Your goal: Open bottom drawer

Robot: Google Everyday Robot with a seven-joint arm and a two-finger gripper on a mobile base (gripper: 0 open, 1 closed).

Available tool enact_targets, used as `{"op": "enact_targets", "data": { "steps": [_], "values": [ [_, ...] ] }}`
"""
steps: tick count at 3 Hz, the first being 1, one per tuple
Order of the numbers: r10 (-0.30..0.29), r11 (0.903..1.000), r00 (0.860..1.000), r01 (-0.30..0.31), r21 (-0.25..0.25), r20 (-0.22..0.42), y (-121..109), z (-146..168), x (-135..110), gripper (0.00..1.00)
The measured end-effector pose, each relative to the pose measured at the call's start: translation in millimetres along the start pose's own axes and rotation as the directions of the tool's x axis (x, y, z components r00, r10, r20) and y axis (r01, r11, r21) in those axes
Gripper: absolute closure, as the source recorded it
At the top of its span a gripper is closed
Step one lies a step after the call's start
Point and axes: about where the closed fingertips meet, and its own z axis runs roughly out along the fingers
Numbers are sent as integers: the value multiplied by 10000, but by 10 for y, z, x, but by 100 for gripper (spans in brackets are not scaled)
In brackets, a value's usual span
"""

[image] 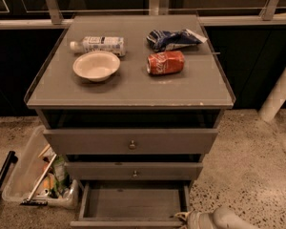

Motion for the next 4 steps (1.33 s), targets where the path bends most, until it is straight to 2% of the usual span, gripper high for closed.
{"op": "enact_targets", "data": {
  "steps": [3,4],
  "values": [
    [0,10000,10000,0,-1,1,1,1,0,11],
    [0,10000,10000,0,-1,1,1,1,0,0]
  ]
}}
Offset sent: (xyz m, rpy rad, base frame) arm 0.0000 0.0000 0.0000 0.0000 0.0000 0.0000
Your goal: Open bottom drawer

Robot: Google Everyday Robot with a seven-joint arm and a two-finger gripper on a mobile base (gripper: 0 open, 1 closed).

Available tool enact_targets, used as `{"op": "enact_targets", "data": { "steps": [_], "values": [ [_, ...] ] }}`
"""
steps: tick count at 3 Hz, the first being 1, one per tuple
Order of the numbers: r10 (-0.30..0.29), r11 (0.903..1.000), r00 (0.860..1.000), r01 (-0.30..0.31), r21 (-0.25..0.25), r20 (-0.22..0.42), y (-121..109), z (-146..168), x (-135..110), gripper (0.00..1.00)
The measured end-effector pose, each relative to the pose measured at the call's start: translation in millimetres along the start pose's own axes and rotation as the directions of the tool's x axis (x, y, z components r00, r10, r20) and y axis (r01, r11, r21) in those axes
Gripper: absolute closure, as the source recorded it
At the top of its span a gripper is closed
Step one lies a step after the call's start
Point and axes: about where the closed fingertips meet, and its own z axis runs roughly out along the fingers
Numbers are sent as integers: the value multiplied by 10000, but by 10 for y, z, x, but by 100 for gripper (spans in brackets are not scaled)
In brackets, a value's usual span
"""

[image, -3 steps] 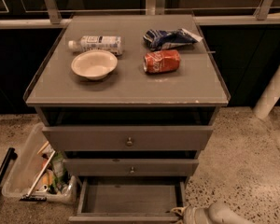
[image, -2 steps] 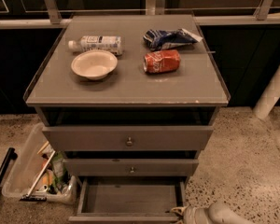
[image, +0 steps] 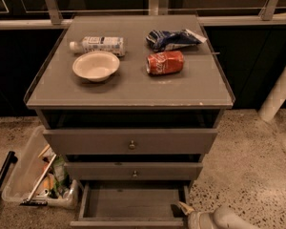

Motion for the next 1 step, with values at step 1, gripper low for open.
{"op": "enact_targets", "data": {
  "steps": [1],
  "values": [
    [0,10000,10000,0,0,0,0,0,0,0]
  ]
}}
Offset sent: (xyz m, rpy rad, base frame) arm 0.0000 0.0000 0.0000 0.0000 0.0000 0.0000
